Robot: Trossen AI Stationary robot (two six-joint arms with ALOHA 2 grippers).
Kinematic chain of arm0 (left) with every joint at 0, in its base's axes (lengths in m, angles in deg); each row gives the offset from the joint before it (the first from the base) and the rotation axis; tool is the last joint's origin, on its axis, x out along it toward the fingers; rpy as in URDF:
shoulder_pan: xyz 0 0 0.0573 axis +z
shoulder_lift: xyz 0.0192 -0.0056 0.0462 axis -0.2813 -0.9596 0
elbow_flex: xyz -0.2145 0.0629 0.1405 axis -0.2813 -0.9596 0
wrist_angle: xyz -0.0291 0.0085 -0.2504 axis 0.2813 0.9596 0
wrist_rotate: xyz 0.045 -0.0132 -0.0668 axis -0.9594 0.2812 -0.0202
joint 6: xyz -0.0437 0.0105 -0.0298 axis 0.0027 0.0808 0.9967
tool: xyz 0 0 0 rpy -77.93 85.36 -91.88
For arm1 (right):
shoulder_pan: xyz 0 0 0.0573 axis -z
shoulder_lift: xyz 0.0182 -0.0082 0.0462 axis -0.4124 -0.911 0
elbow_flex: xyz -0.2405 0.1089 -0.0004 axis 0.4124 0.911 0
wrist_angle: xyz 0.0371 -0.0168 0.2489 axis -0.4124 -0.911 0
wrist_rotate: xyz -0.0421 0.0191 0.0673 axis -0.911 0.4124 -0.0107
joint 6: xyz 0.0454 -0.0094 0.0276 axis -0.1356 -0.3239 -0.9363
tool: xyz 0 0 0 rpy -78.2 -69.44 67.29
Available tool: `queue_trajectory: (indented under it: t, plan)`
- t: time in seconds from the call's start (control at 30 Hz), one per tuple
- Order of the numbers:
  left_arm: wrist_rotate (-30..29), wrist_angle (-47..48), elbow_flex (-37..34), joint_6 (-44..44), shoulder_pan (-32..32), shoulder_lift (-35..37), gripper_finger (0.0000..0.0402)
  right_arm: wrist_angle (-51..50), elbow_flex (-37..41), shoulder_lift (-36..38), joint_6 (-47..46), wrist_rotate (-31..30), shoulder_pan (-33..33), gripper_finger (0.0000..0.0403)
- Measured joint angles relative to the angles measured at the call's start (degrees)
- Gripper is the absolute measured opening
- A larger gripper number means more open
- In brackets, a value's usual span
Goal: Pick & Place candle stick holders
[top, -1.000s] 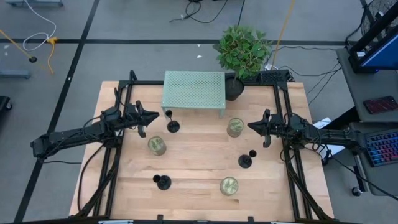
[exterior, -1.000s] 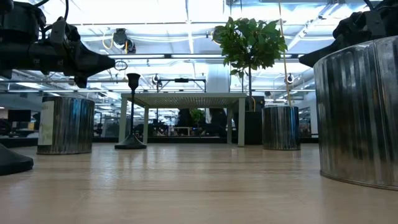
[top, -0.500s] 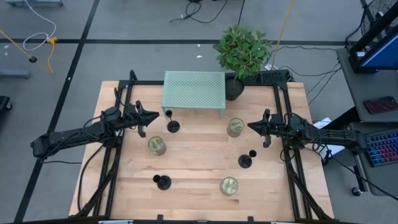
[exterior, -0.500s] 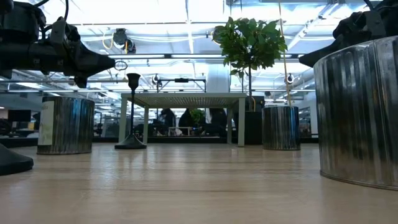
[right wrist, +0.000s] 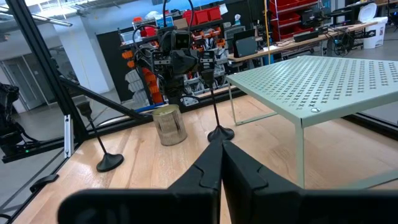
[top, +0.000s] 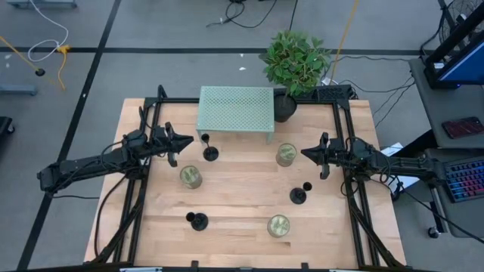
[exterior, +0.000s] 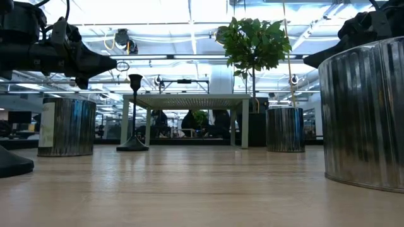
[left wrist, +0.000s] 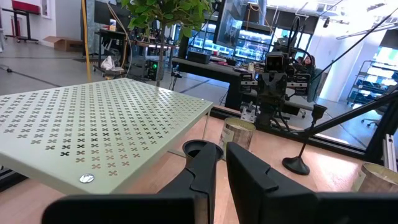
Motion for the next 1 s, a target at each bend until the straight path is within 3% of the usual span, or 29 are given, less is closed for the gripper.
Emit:
queue_trajectory:
  t: [0.3, 0.43, 0.57, 0.7, 0.83, 1.0]
  plan:
    - [-0.4, -0.9, 0.0, 1.2, 0.0, 0.0, 0.0042, 3.9, 0.0, 0.0, -2.4, -2.6, 0.0, 0.0]
    - [-0.5, -1.5, 0.0, -0.1, 0.0, 0.0, 0.0042, 5.1, 0.0, 0.0, 0.8, -3.2, 0.0, 0.0]
    - [-2.1, -3.7, 0.0, -6.5, 0.0, 0.0, 0.0042, 8.5, 0.0, -0.1, 9.9, -3.3, 0.0, 0.0]
    - [-0.9, -7.7, 0.0, -1.1, 0.0, 0.0, 0.0042, 8.8, 0.0, -0.9, 11.6, -3.1, 0.0, 0.0003]
    - [0.0, -11.1, 0.0, 3.9, 0.0, 0.0, 0.0042, 8.8, 0.0, -3.2, 11.6, -3.1, 0.0, 0.0028]
    - [0.0, -8.4, 0.0, -2.3, 0.0, -0.1, 0.0042, 9.1, 0.0, -6.1, 7.0, -3.0, 0.0, 0.0086]
